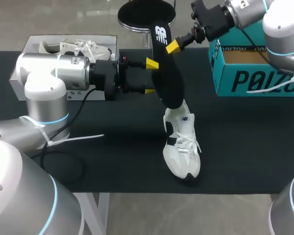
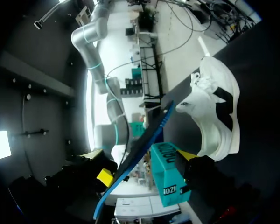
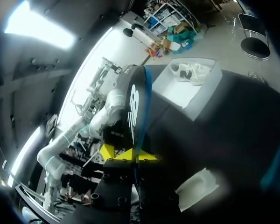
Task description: Take the shoe out of the shoebox, open the shoe tongue, remove and reinsert the insole, then place the shoe into the shoebox
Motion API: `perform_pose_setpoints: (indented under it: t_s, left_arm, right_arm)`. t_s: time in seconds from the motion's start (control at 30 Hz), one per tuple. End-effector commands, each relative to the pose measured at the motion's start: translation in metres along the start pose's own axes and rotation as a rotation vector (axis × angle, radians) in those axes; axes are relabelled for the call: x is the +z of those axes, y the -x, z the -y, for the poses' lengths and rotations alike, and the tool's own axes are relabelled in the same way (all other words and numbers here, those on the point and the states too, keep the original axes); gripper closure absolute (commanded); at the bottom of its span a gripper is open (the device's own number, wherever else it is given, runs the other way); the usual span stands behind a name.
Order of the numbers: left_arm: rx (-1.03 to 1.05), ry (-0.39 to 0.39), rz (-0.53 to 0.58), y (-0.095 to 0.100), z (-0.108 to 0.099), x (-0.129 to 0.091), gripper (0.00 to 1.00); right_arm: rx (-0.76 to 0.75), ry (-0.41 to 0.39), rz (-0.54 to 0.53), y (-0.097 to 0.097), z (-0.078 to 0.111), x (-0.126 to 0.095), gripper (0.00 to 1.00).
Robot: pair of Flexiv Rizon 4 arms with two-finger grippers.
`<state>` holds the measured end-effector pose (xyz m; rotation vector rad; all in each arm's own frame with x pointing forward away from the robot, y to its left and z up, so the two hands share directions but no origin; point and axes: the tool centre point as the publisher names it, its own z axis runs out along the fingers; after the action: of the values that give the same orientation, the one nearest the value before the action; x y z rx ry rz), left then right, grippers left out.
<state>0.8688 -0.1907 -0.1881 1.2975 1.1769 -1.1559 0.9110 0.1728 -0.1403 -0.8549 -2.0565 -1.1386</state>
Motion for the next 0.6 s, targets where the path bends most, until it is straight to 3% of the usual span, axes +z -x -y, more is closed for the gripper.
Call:
perform_pose_setpoints:
  t_s: [0.03,0.53,0.57,0.6]
  left_arm:
    - [0.002,0.004,0.001,-0.0009,0.0003,0.0021,0.0]
    - [0.014,0.043,0.018,0.0038,-0.0091,0.0081,0.0]
    - [0.016,0.05,0.014,0.004,-0.0089,0.0092,0.53]
    - [0.013,0.055,0.016,0.0042,-0.009,0.0098,0.82]
  right_arm:
    - [-0.001,-0.015,0.001,-0.0009,-0.005,0.0012,1.0]
    - [-0.012,-0.007,0.003,-0.0085,-0.0031,0.0074,1.0]
    - [-0.013,-0.007,0.003,-0.0092,-0.0031,0.0075,1.0]
    - [-0.013,-0.006,0.004,-0.0094,-0.0031,0.0075,1.0]
